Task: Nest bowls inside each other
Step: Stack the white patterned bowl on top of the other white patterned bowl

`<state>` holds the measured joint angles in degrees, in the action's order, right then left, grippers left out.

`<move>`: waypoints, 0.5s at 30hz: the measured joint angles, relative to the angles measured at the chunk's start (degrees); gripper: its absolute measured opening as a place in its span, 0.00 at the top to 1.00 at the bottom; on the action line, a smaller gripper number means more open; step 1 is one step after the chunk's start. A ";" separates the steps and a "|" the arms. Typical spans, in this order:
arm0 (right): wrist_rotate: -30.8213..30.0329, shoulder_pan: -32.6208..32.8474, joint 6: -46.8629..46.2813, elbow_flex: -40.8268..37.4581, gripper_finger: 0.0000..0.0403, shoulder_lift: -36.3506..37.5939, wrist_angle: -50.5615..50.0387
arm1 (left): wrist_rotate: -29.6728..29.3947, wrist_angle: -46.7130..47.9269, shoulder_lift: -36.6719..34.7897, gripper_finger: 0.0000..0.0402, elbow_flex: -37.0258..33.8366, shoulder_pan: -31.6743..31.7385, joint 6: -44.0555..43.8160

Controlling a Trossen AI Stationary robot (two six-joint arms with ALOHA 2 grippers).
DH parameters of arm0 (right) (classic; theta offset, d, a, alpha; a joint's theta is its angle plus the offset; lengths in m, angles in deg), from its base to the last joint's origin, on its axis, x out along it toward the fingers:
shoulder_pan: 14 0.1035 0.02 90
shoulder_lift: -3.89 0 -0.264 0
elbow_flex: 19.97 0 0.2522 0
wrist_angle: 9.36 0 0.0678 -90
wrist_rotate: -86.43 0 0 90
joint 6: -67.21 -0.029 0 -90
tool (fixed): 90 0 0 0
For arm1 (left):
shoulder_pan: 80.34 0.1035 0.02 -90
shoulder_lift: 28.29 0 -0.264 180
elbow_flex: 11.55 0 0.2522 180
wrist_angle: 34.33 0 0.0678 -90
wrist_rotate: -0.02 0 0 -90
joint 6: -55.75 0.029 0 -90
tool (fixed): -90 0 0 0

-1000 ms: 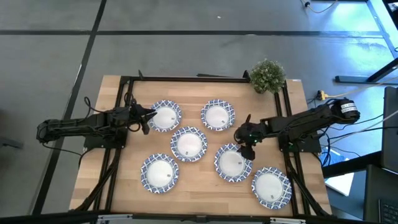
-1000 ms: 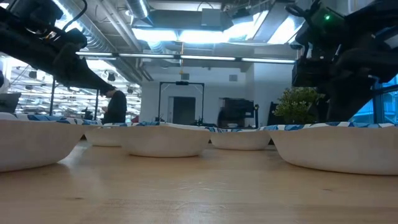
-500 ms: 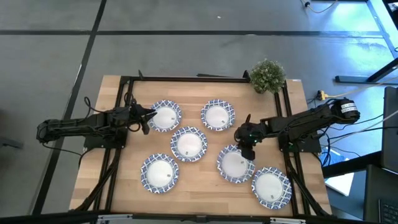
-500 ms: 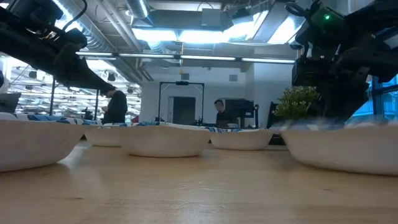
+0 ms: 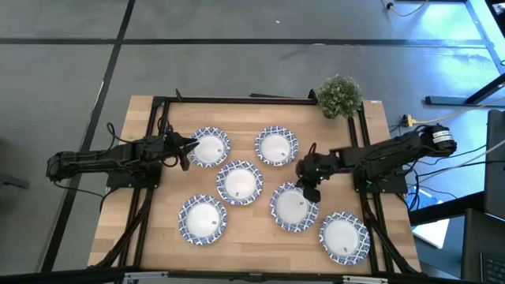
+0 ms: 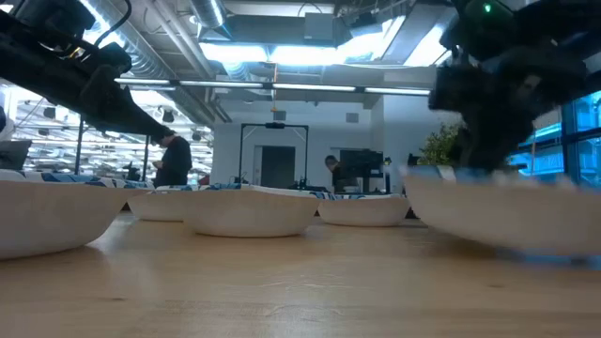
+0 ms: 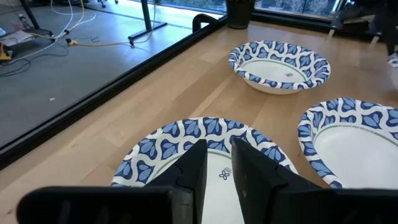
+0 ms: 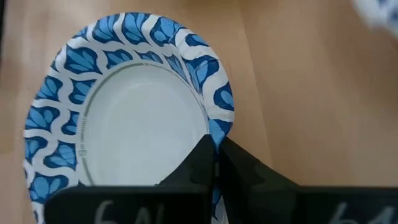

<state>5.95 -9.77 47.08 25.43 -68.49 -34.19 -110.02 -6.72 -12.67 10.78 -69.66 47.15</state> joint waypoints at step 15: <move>0.66 -5.88 9.72 14.49 0.95 -3.45 -1.28 | -0.04 -0.26 -0.01 0.83 0.00 0.00 0.00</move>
<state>6.61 -15.65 56.80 39.92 -71.94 -35.47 -110.06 -6.98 -12.68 10.78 -69.66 47.15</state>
